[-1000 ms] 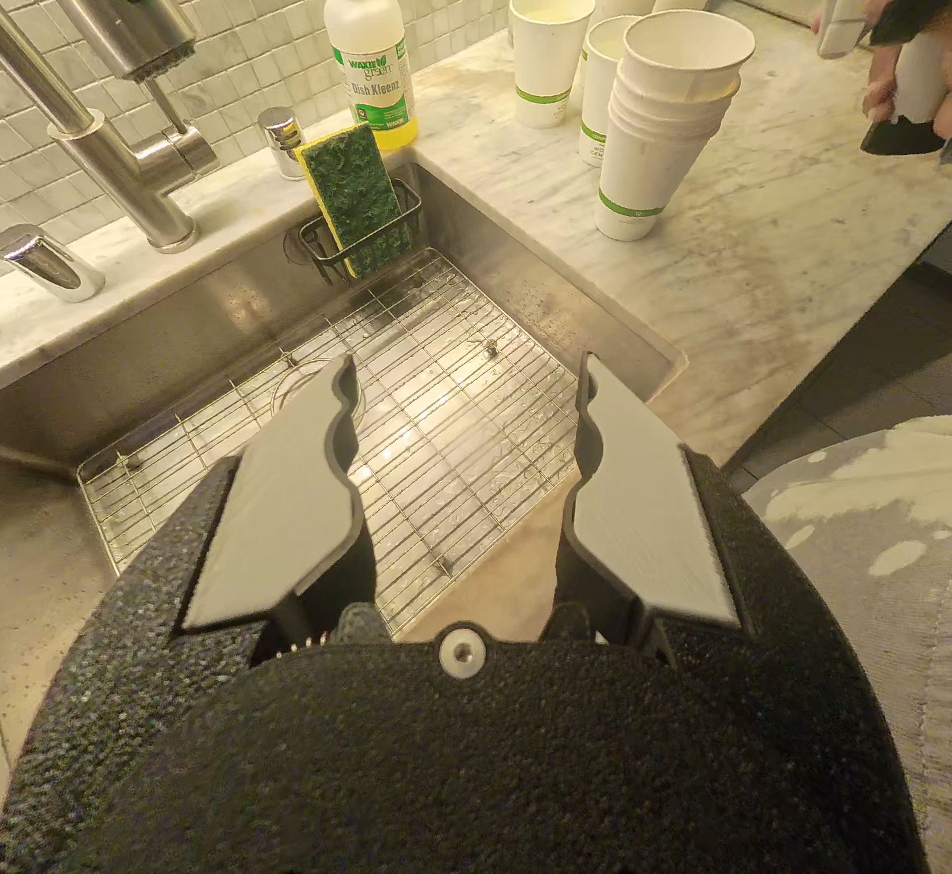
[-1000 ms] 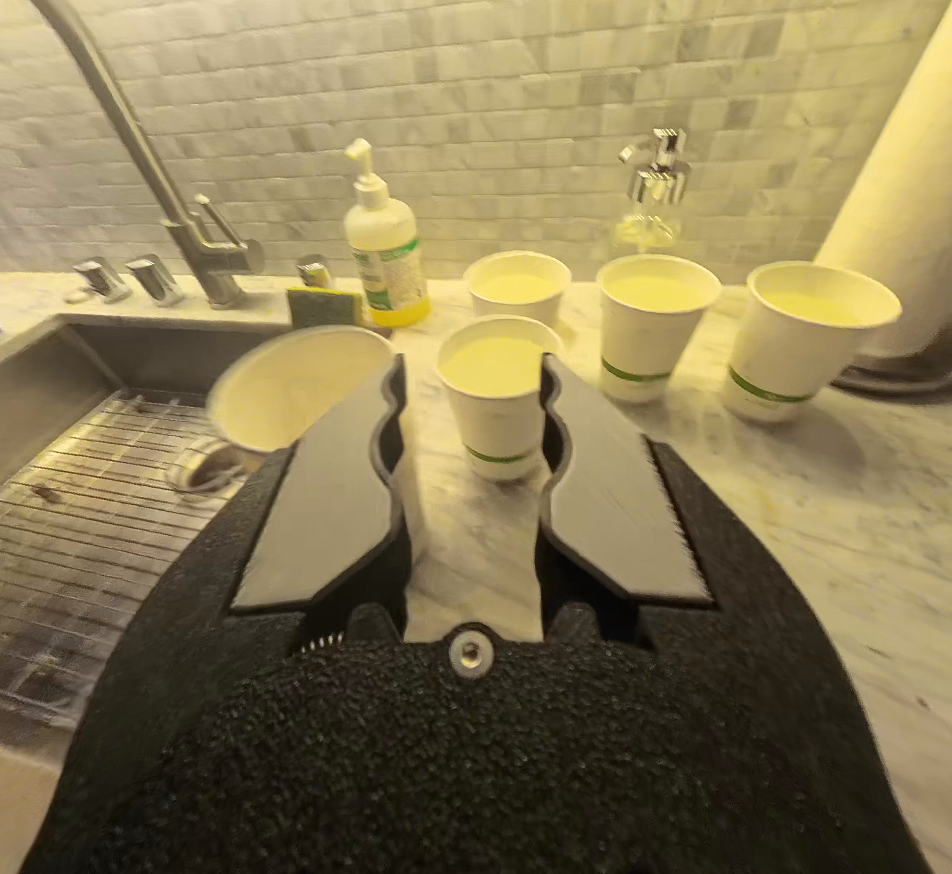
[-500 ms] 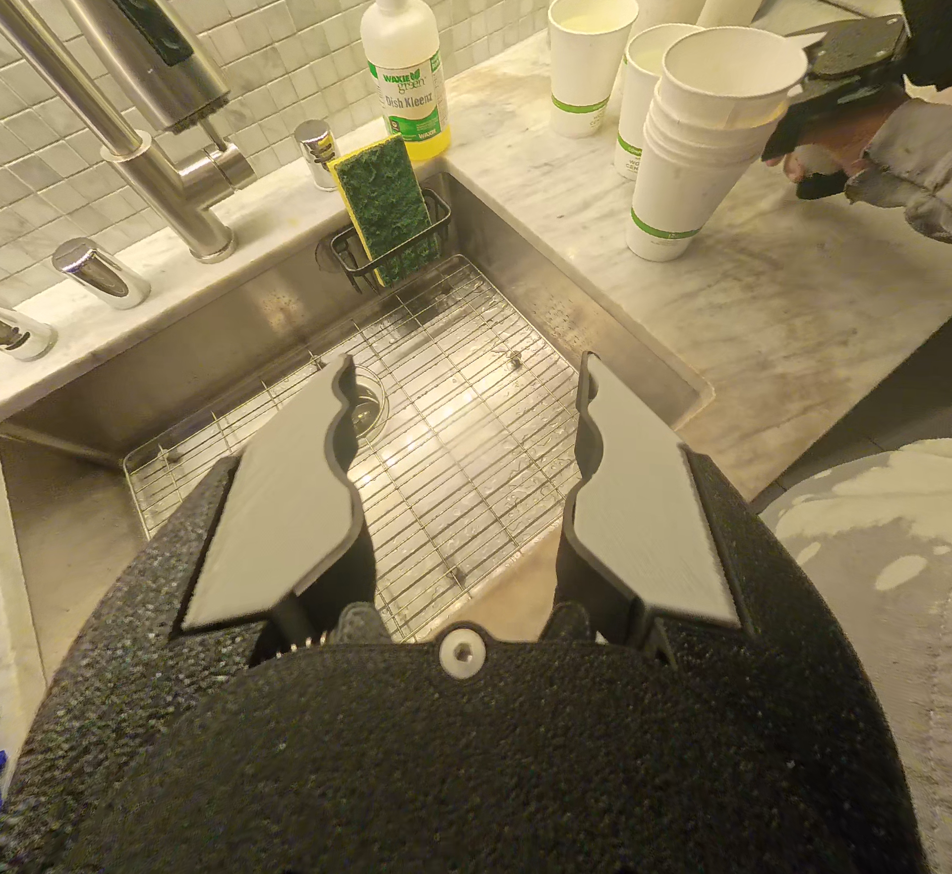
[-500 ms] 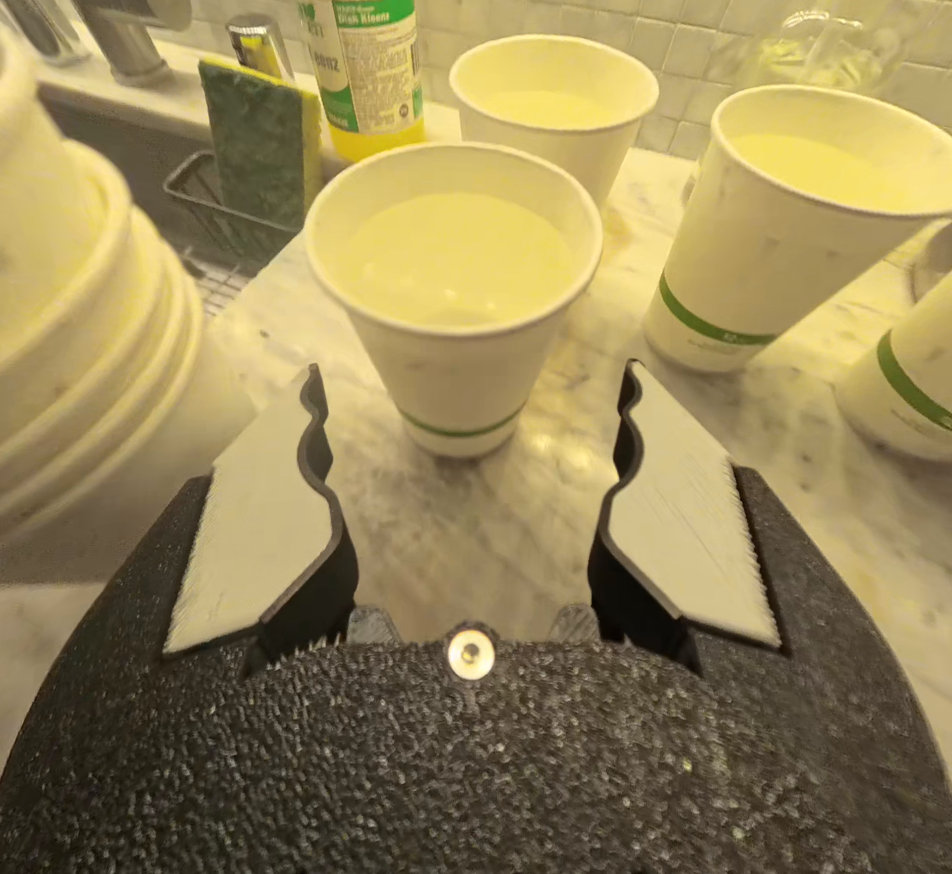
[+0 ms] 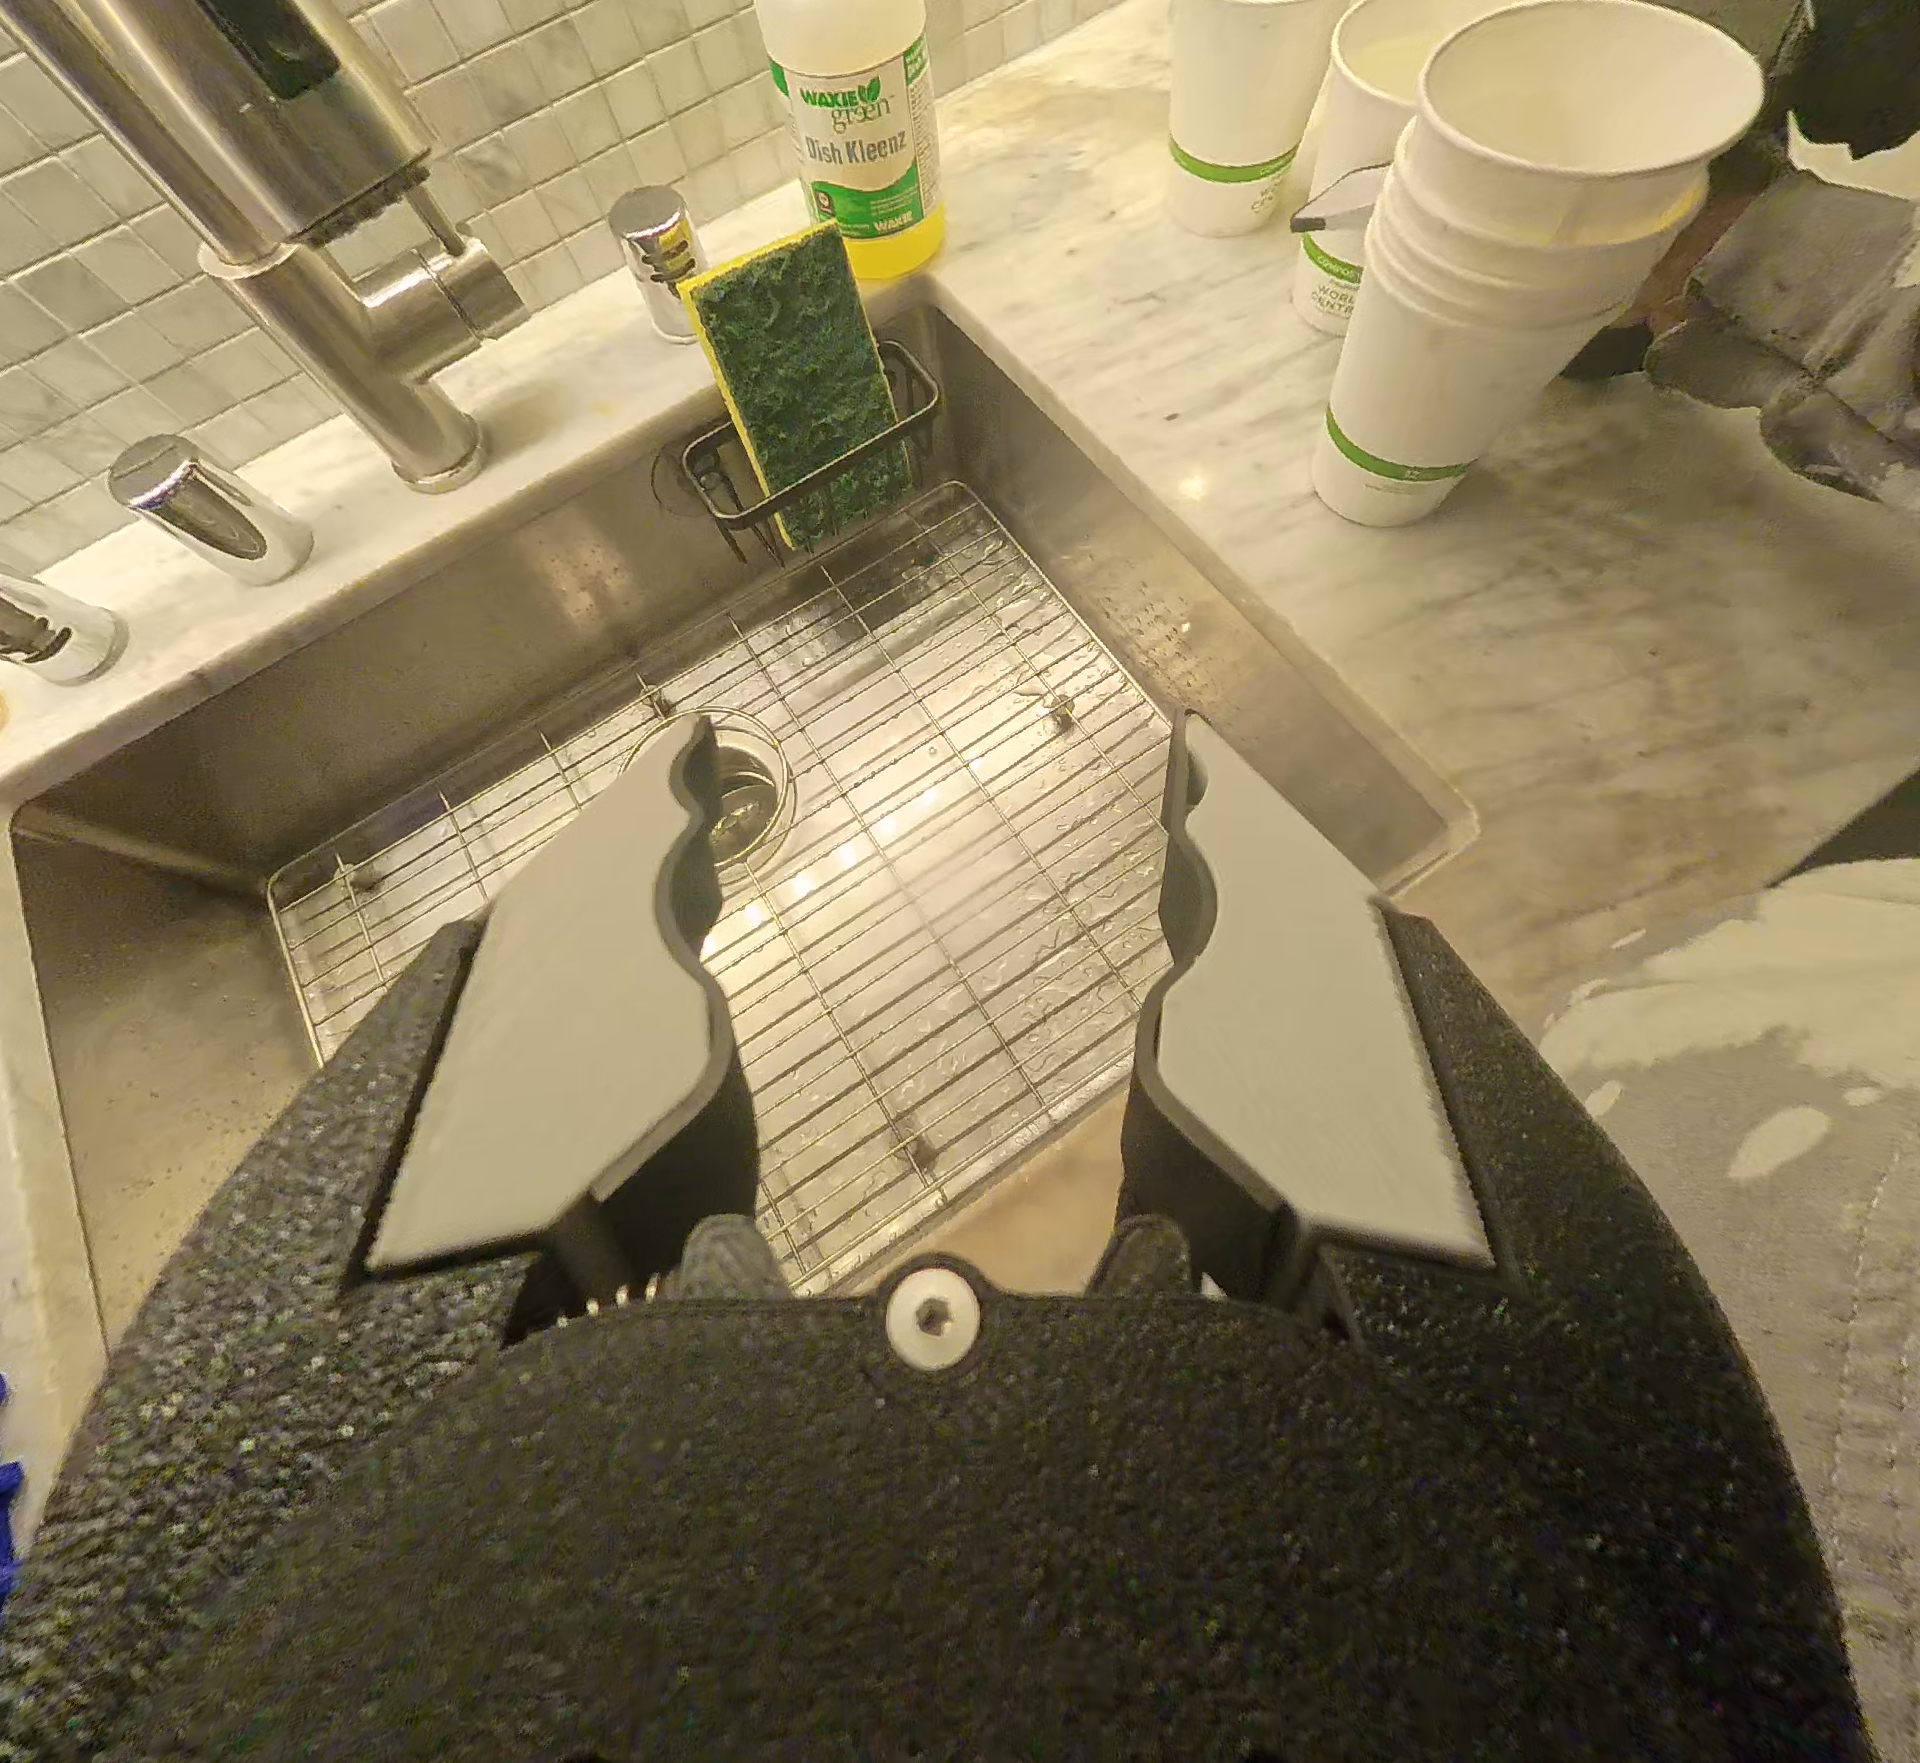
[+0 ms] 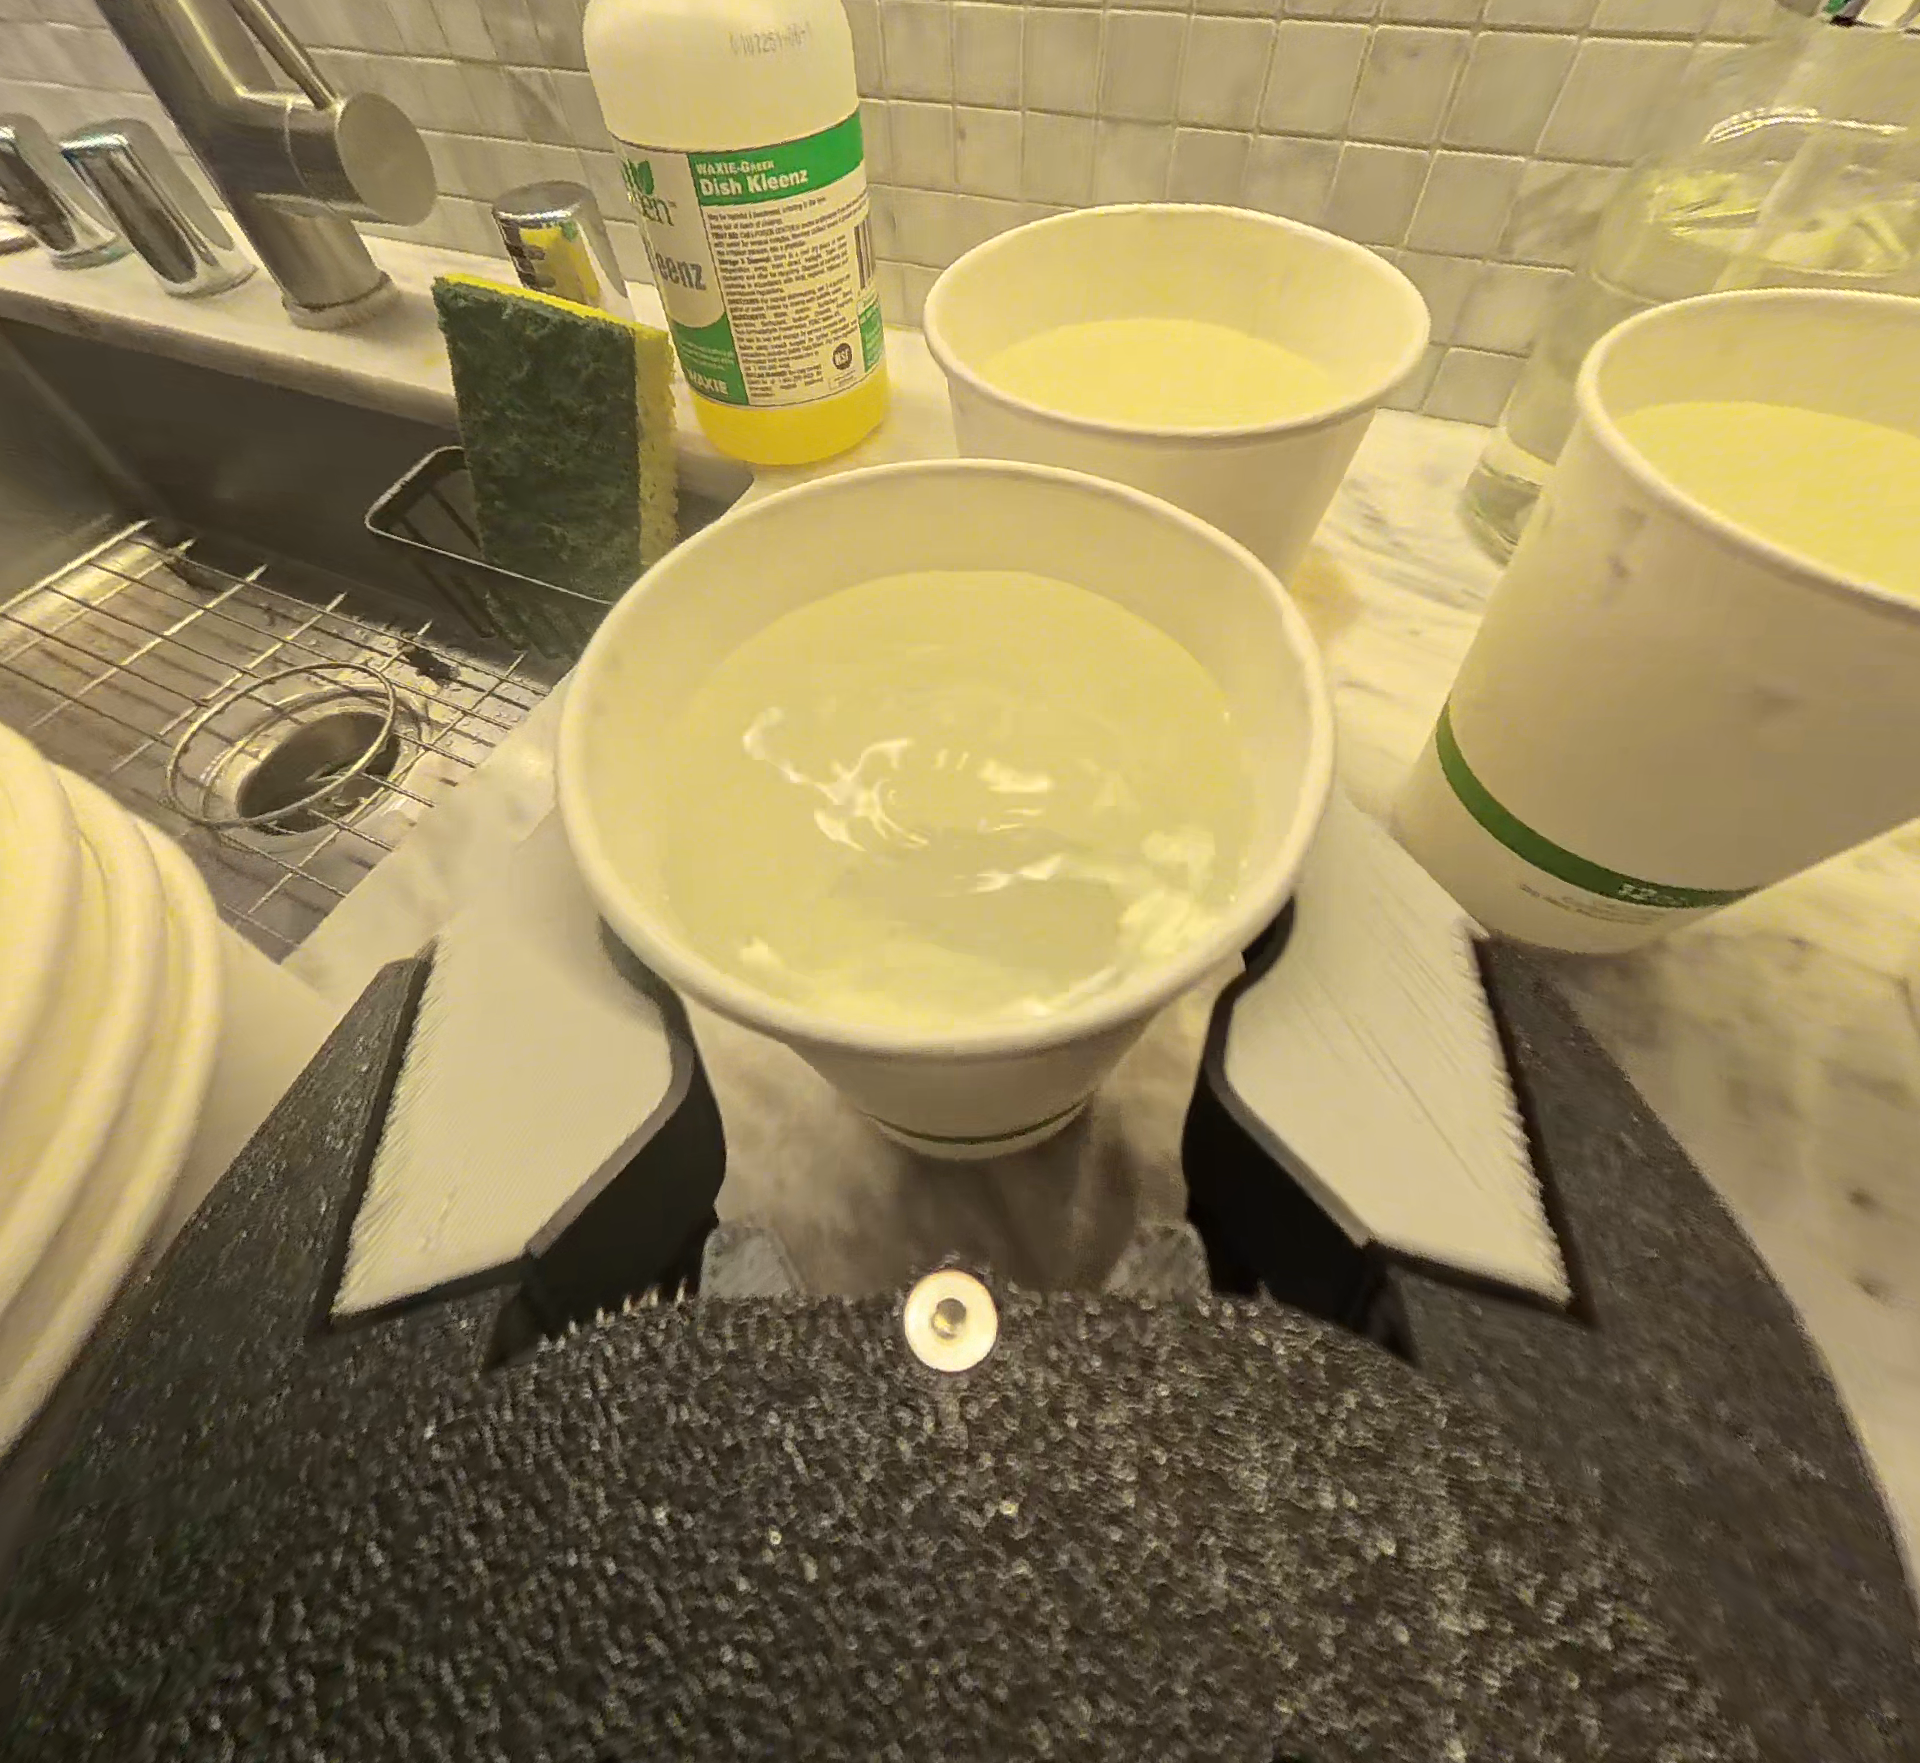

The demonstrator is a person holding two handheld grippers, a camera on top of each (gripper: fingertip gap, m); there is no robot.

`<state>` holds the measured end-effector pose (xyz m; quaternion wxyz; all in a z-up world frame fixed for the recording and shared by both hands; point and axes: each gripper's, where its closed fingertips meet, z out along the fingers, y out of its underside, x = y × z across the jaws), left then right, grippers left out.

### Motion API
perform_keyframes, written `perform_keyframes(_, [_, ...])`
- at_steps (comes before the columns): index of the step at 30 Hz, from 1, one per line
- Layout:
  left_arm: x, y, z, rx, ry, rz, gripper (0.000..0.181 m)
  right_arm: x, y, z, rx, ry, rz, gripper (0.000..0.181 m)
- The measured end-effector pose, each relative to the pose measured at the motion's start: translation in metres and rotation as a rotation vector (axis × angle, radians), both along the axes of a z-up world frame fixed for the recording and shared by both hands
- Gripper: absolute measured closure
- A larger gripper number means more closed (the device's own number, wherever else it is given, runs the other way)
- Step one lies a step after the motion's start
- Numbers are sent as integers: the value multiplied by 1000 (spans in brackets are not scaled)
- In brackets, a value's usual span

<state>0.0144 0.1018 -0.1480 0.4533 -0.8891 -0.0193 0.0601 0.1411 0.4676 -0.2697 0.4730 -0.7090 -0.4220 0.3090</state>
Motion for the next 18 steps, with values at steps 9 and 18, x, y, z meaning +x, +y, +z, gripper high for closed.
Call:
perform_keyframes(9, [-5, 14, 0, 5, 7, 7, 95, 4, 5, 2, 17, 8, -46, 87])
perform_keyframes(18, [-9, 19, -6, -7, -6, 0, 95, 38, -1, 12, 49, 62, -157, 94])
